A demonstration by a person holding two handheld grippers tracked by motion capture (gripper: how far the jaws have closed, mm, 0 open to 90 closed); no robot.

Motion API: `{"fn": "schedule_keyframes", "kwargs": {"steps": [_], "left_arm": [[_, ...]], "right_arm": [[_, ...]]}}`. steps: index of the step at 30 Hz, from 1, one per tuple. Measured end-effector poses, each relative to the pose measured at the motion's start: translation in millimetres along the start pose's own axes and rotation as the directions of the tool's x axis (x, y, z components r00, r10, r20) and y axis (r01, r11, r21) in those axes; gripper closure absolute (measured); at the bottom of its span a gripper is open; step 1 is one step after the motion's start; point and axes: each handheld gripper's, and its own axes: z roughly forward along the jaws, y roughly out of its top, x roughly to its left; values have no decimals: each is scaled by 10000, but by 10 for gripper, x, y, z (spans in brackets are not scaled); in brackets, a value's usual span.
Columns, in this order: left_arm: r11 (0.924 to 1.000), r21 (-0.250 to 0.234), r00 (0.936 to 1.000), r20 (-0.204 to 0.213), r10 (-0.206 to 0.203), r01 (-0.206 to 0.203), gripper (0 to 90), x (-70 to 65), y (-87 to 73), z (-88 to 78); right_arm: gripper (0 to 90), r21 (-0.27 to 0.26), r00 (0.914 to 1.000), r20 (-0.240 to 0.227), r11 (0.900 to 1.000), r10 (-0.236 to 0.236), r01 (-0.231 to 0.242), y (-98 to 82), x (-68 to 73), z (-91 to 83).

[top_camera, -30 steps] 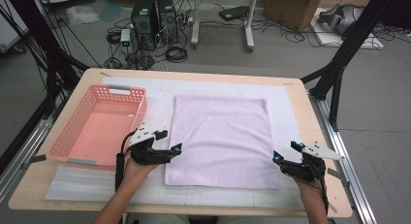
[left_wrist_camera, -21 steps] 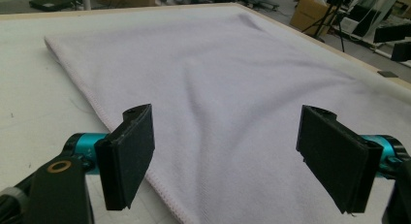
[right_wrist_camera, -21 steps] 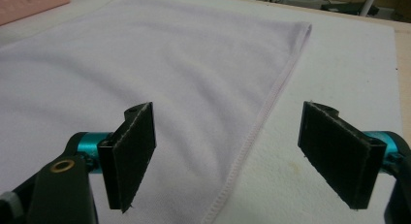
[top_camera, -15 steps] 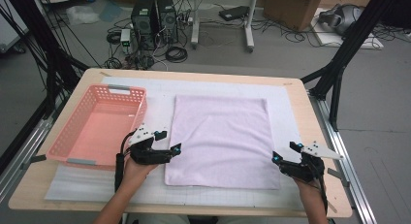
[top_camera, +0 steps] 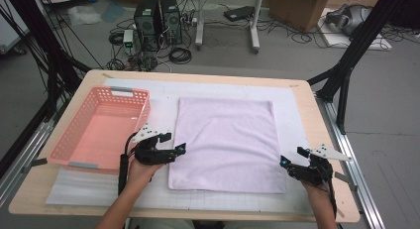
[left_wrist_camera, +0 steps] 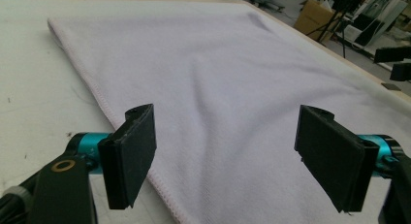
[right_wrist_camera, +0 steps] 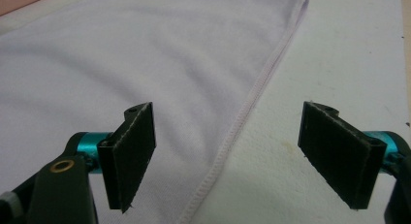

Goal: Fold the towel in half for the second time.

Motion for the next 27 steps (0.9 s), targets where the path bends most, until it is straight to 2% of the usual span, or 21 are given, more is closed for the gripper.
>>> {"fn": "schedule_keyframes", "kwargs": {"steps": [10, 15, 17, 20, 25, 26, 27], "left_arm": [[9985, 529, 9997, -176, -154, 163, 236, 110, 188, 227], [9964, 830, 9991, -389, 192, -159, 237, 148, 349, 349], [9955, 936, 9987, -459, 208, -164, 238, 177, 406, 396], [9958, 915, 9992, -405, 44, -7, 254, 228, 476, 464], [9969, 756, 9973, -716, -181, 235, 259, 302, 567, 596], [9961, 772, 9957, -861, -354, 421, 268, 331, 559, 627], [9917, 1104, 9933, -1024, -540, 653, 273, 362, 554, 668]], "right_arm": [[200, 179, 9998, -111, 9998, 136, -134, 122, -22, 126], [200, 291, 9998, -220, 9996, -23, 30, 245, -42, 216], [200, 306, 9997, -257, 9995, -27, 35, 287, -51, 247], [200, 446, 9994, -352, 9990, 33, -17, 350, -80, 314], [200, 844, 9995, -305, 9964, 85, -59, 439, -165, 446], [200, 898, 9995, -285, 9959, 100, -74, 454, -182, 465], [200, 940, 9997, -215, 9955, 141, -120, 476, -204, 493]]}}
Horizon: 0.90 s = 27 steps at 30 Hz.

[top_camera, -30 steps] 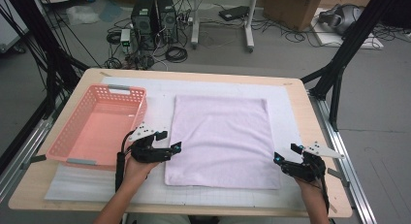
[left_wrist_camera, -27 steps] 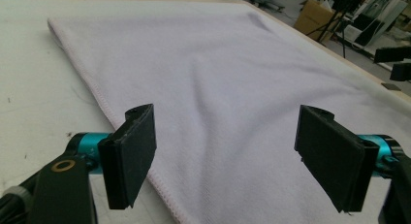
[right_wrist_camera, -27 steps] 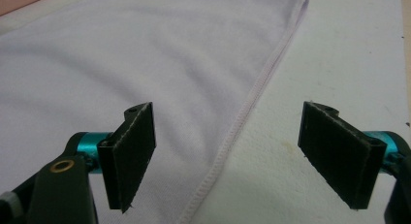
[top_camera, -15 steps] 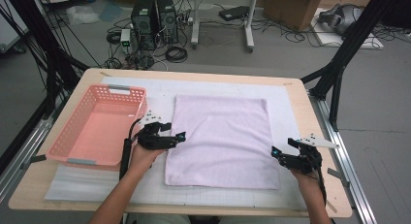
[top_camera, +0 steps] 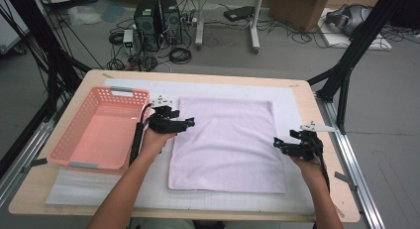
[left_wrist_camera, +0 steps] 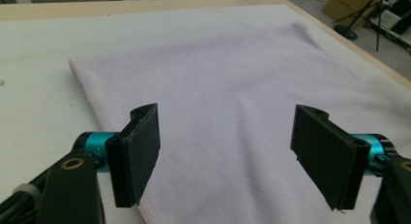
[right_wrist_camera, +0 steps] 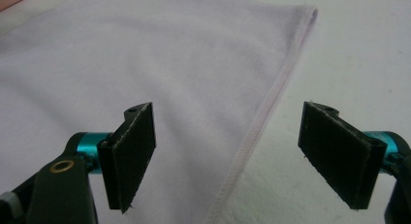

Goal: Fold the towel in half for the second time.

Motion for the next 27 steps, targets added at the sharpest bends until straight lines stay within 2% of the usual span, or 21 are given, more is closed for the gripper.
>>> {"fn": "schedule_keyframes", "kwargs": {"steps": [2, 5, 7, 8, 10, 11, 13, 14, 16, 20, 22, 23, 24, 26, 27], "left_arm": [[9997, 230, 9994, -334, -121, 129, 270, 49, -13, 84], [9989, 265, 9969, -688, -370, 389, 267, 132, -34, 188], [9965, 284, 9952, -619, -763, 781, 271, 184, -45, 244], [9959, 372, 9952, -566, -797, 819, 271, 202, -44, 262], [9967, 382, 9950, -736, -682, 711, 273, 227, -35, 296], [9959, 576, 9939, -895, -638, 691, 275, 244, -14, 315], [9969, 366, 9930, -981, -656, 695, 281, 270, -10, 336], [9957, 556, 9921, -1050, -686, 747, 285, 293, -7, 351], [9922, 1012, 9883, -1413, -574, 721, 291, 321, 0, 407], [9902, 1255, 9856, -1644, -397, 608, 308, 323, 45, 494], [9915, 1262, 9835, -1809, -78, 311, 343, 313, 35, 534], [9907, 1315, 9831, -1829, -110, 356, 373, 313, 16, 559], [9909, 1344, 9808, -1946, 150, 115, 387, 311, 14, 558], [9908, 1352, 9778, -2075, 282, 2, 444, 311, 13, 556], [9893, 1443, 9754, -2138, 529, -220, 474, 314, 13, 550]], "right_arm": [[200, 53, 9998, 75, 9998, 177, -177, 50, -39, 53], [200, 292, 9993, 203, 9991, 310, -316, 121, -83, 160], [201, 450, 9991, 278, 9985, 305, -318, 157, -104, 240], [201, 536, 9990, 314, 9980, 319, -336, 170, -111, 279], [202, 742, 9986, 449, 9968, 281, -313, 191, -134, 359], [202, 861, 9983, 514, 9958, 276, -320, 197, -149, 397], [203, 1007, 9974, 615, 9939, 379, -439, 204, -182, 467], [209, 1072, 9971, 644, 9931, 404, -472, 208, -192, 498], [241, 1187, 9962, 747, 9915, 453, -540, 217, -213, 560], [274, 1329, 9929, 1035, 9885, 585, -721, 229, -246, 665], [295, 1365, 9914, 1151, 9876, 624, -780, 238, -260, 710], [314, 1387, 9898, 1250, 9866, 687, -860, 245, -256, 727], [331, 1388, 9894, 1328, 9873, 589, -774, 247, -260, 742], [345, 1507, 9871, 1482, 9851, 607, -832, 256, -261, 781], [354, 1528, 9856, 1584, 9847, 597, -843, 260, -259, 801]]}}
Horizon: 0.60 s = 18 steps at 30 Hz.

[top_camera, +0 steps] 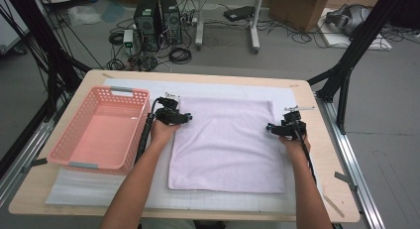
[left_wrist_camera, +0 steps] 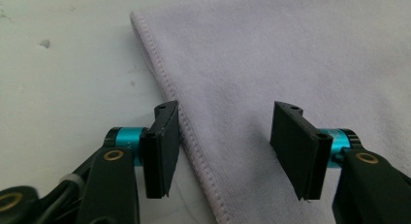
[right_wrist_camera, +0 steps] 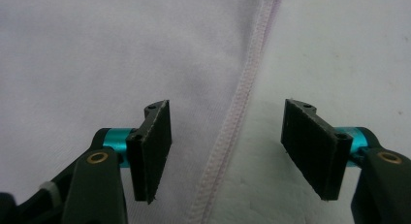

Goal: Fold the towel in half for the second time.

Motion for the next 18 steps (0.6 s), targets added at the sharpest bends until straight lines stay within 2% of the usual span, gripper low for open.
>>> {"fn": "schedule_keyframes", "kwargs": {"steps": [1, 5, 6, 8, 10, 14, 16, 18], "left_arm": [[10000, -38, 9999, -100, 71, -72, 514, -6, -6, -1], [9999, -133, 9998, -218, -20, 17, 583, 11, -12, 2], [9998, -165, 9996, -275, 63, -67, 584, 5, -13, 6], [9991, -206, 9985, -399, 362, -370, 579, -20, -17, 14], [9989, -277, 9986, -389, 365, -376, 573, -21, -22, 19], [9985, -312, 9977, -514, 433, -450, 577, -38, -39, 17], [9988, -355, 9984, -472, 320, -337, 596, -38, -43, 15], [9992, -379, 9994, -338, 103, -116, 658, -35, -40, 13]], "right_arm": [[367, 29, 10000, 59, 10000, 17, -17, 9, 10, 15], [449, 108, 9994, 342, 9999, -16, 13, 51, 71, 59], [509, 121, 9994, 328, 9999, -70, 66, 60, 80, 64], [569, 75, 9996, 203, 9998, -209, 208, 65, 93, 71], [593, 46, 9999, 159, 10000, -33, 33, 61, 89, 72], [797, 95, 9994, -324, 9999, 115, -112, 59, 89, 62], [821, 103, 9997, -235, 9999, -116, 118, 62, 123, 66], [828, 134, 9997, -184, 9998, -152, 154, 63, 140, 63]]}}
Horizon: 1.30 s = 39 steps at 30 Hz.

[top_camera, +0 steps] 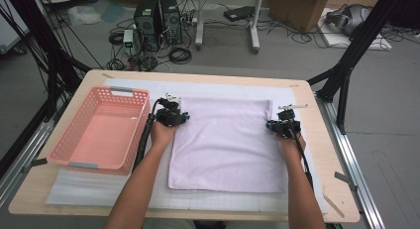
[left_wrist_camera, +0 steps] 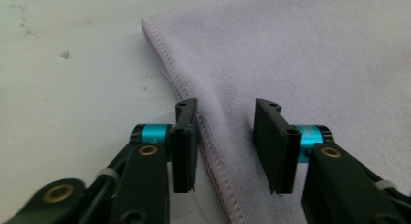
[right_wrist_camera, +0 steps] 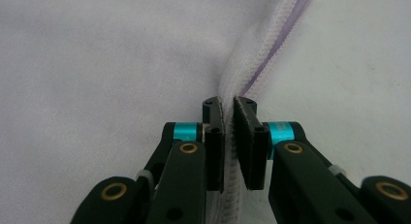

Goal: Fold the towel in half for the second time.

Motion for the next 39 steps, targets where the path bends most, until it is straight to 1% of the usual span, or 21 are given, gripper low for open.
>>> {"fn": "schedule_keyframes", "kwargs": {"steps": [1, 2, 4, 5, 8, 9, 10, 11, 12, 14, 17, 19, 21, 23, 27, 31, 33, 34, 36, 37, 39], "left_arm": [[9998, 2, 9994, 282, -211, 211, 735, 6, 0, 1], [9989, 35, 9984, 318, -468, 467, 826, 0, 1, 5], [9981, 65, 9977, 308, -610, 608, 833, -3, 7, 6], [9968, 105, 9962, 351, -793, 790, 835, 7, 8, 3], [9915, 118, 9902, 511, -1302, 1297, 841, 36, 13, 1], [9894, 65, 9882, 487, -1451, 1449, 842, 39, 21, -6], [9881, -35, 9869, 487, -1536, 1539, 843, 37, 30, -13], [9877, -170, 9869, 470, -1542, 1551, 844, 39, 45, -29], [9862, -382, 9862, 453, -1592, 1609, 845, 39, 65, -49], [9805, -741, 9825, 541, -1785, 1822, 846, 49, 95, -88], [9784, -840, 9808, 638, -1840, 1890, 845, 58, 109, -128], [9750, -911, 9771, 849, -1953, 2028, 845, 64, 116, -159], [9726, -1009, 9745, 1034, -1994, 2097, 844, 63, 134, -202], [9721, -1087, 9737, 1169, -1954, 2081, 844, 61, 154, -255], [9717, -1188, 9726, 1366, -1879, 2044, 844, 58, 191, -388], [9743, -1263, 9736, 1566, -1660, 1864, 844, 24, 225, -539], [9780, -1254, 9757, 1644, -1450, 1664, 843, -7, 232, -612], [9778, -1337, 9762, 1666, -1386, 1616, 843, -19, 224, -653], [9736, -1439, 9702, 1919, -1482, 1772, 843, -29, 176, -728], [9736, -1458, 9697, 1961, -1455, 1755, 843, -35, 155, -748], [9787, -1368, 9717, 2011, -1238, 1530, 842, -51, 90, -797]], "right_arm": [[829, 8, 10000, -23, 10000, 45, -45, -1, -1, -3], [830, -10, 9999, -56, 10000, 96, -96, -1, -2, -3], [832, -26, 9999, -60, 9999, 100, -100, -2, -8, 0], [833, -7, 9999, -78, 9999, 108, -108, -2, -10, -3], [841, -48, 9997, -131, 9998, 196, -196, -3, -20, -2], [844, -48, 9997, -153, 9998, 192, -193, -3, -25, -4], [846, -77, 9996, -140, 9997, 250, -251, 0, -28, -6], [849, -121, 9999, -35, 9998, 165, -165, 2, -37, -9], [850, -222, 9998, 26, 9995, 211, -210, 4, -44, -16], [851, -458, 9992, 23, 9982, 388, -387, 7, -70, -32], [852, -710, 9980, -46, 9954, 636, -638, 7, -76, -47], [852, -843, 9975, -146, 9940, 692, -702, 11, -78, -74], [852, -998, 9965, -335, 9918, 763, -793, 18, -87, -116], [851, -1103, 9957, -540, 9906, 749, -805, 26, -94, -171], [851, -1217, 9969, -654, 9912, 448, -525, 39, -70, -302], [851, -1403, 9967, -768, 9895, 251, -357, 50, -50, -476], [850, -1454, 9962, -853, 9889, 195, -318, 46, -38, -546], [850, -1445, 9958, -901, 9891, 136, -265, 39, -30, -588], [850, -1648, 9959, -901, 9863, -45, -105, 5, -6, -663], [849, -1653, 9955, -943, 9862, -83, -74, -28, 1, -700], [849, -1696, 9941, -1079, 9855, -75, -109, -88, 4, -743]]}}
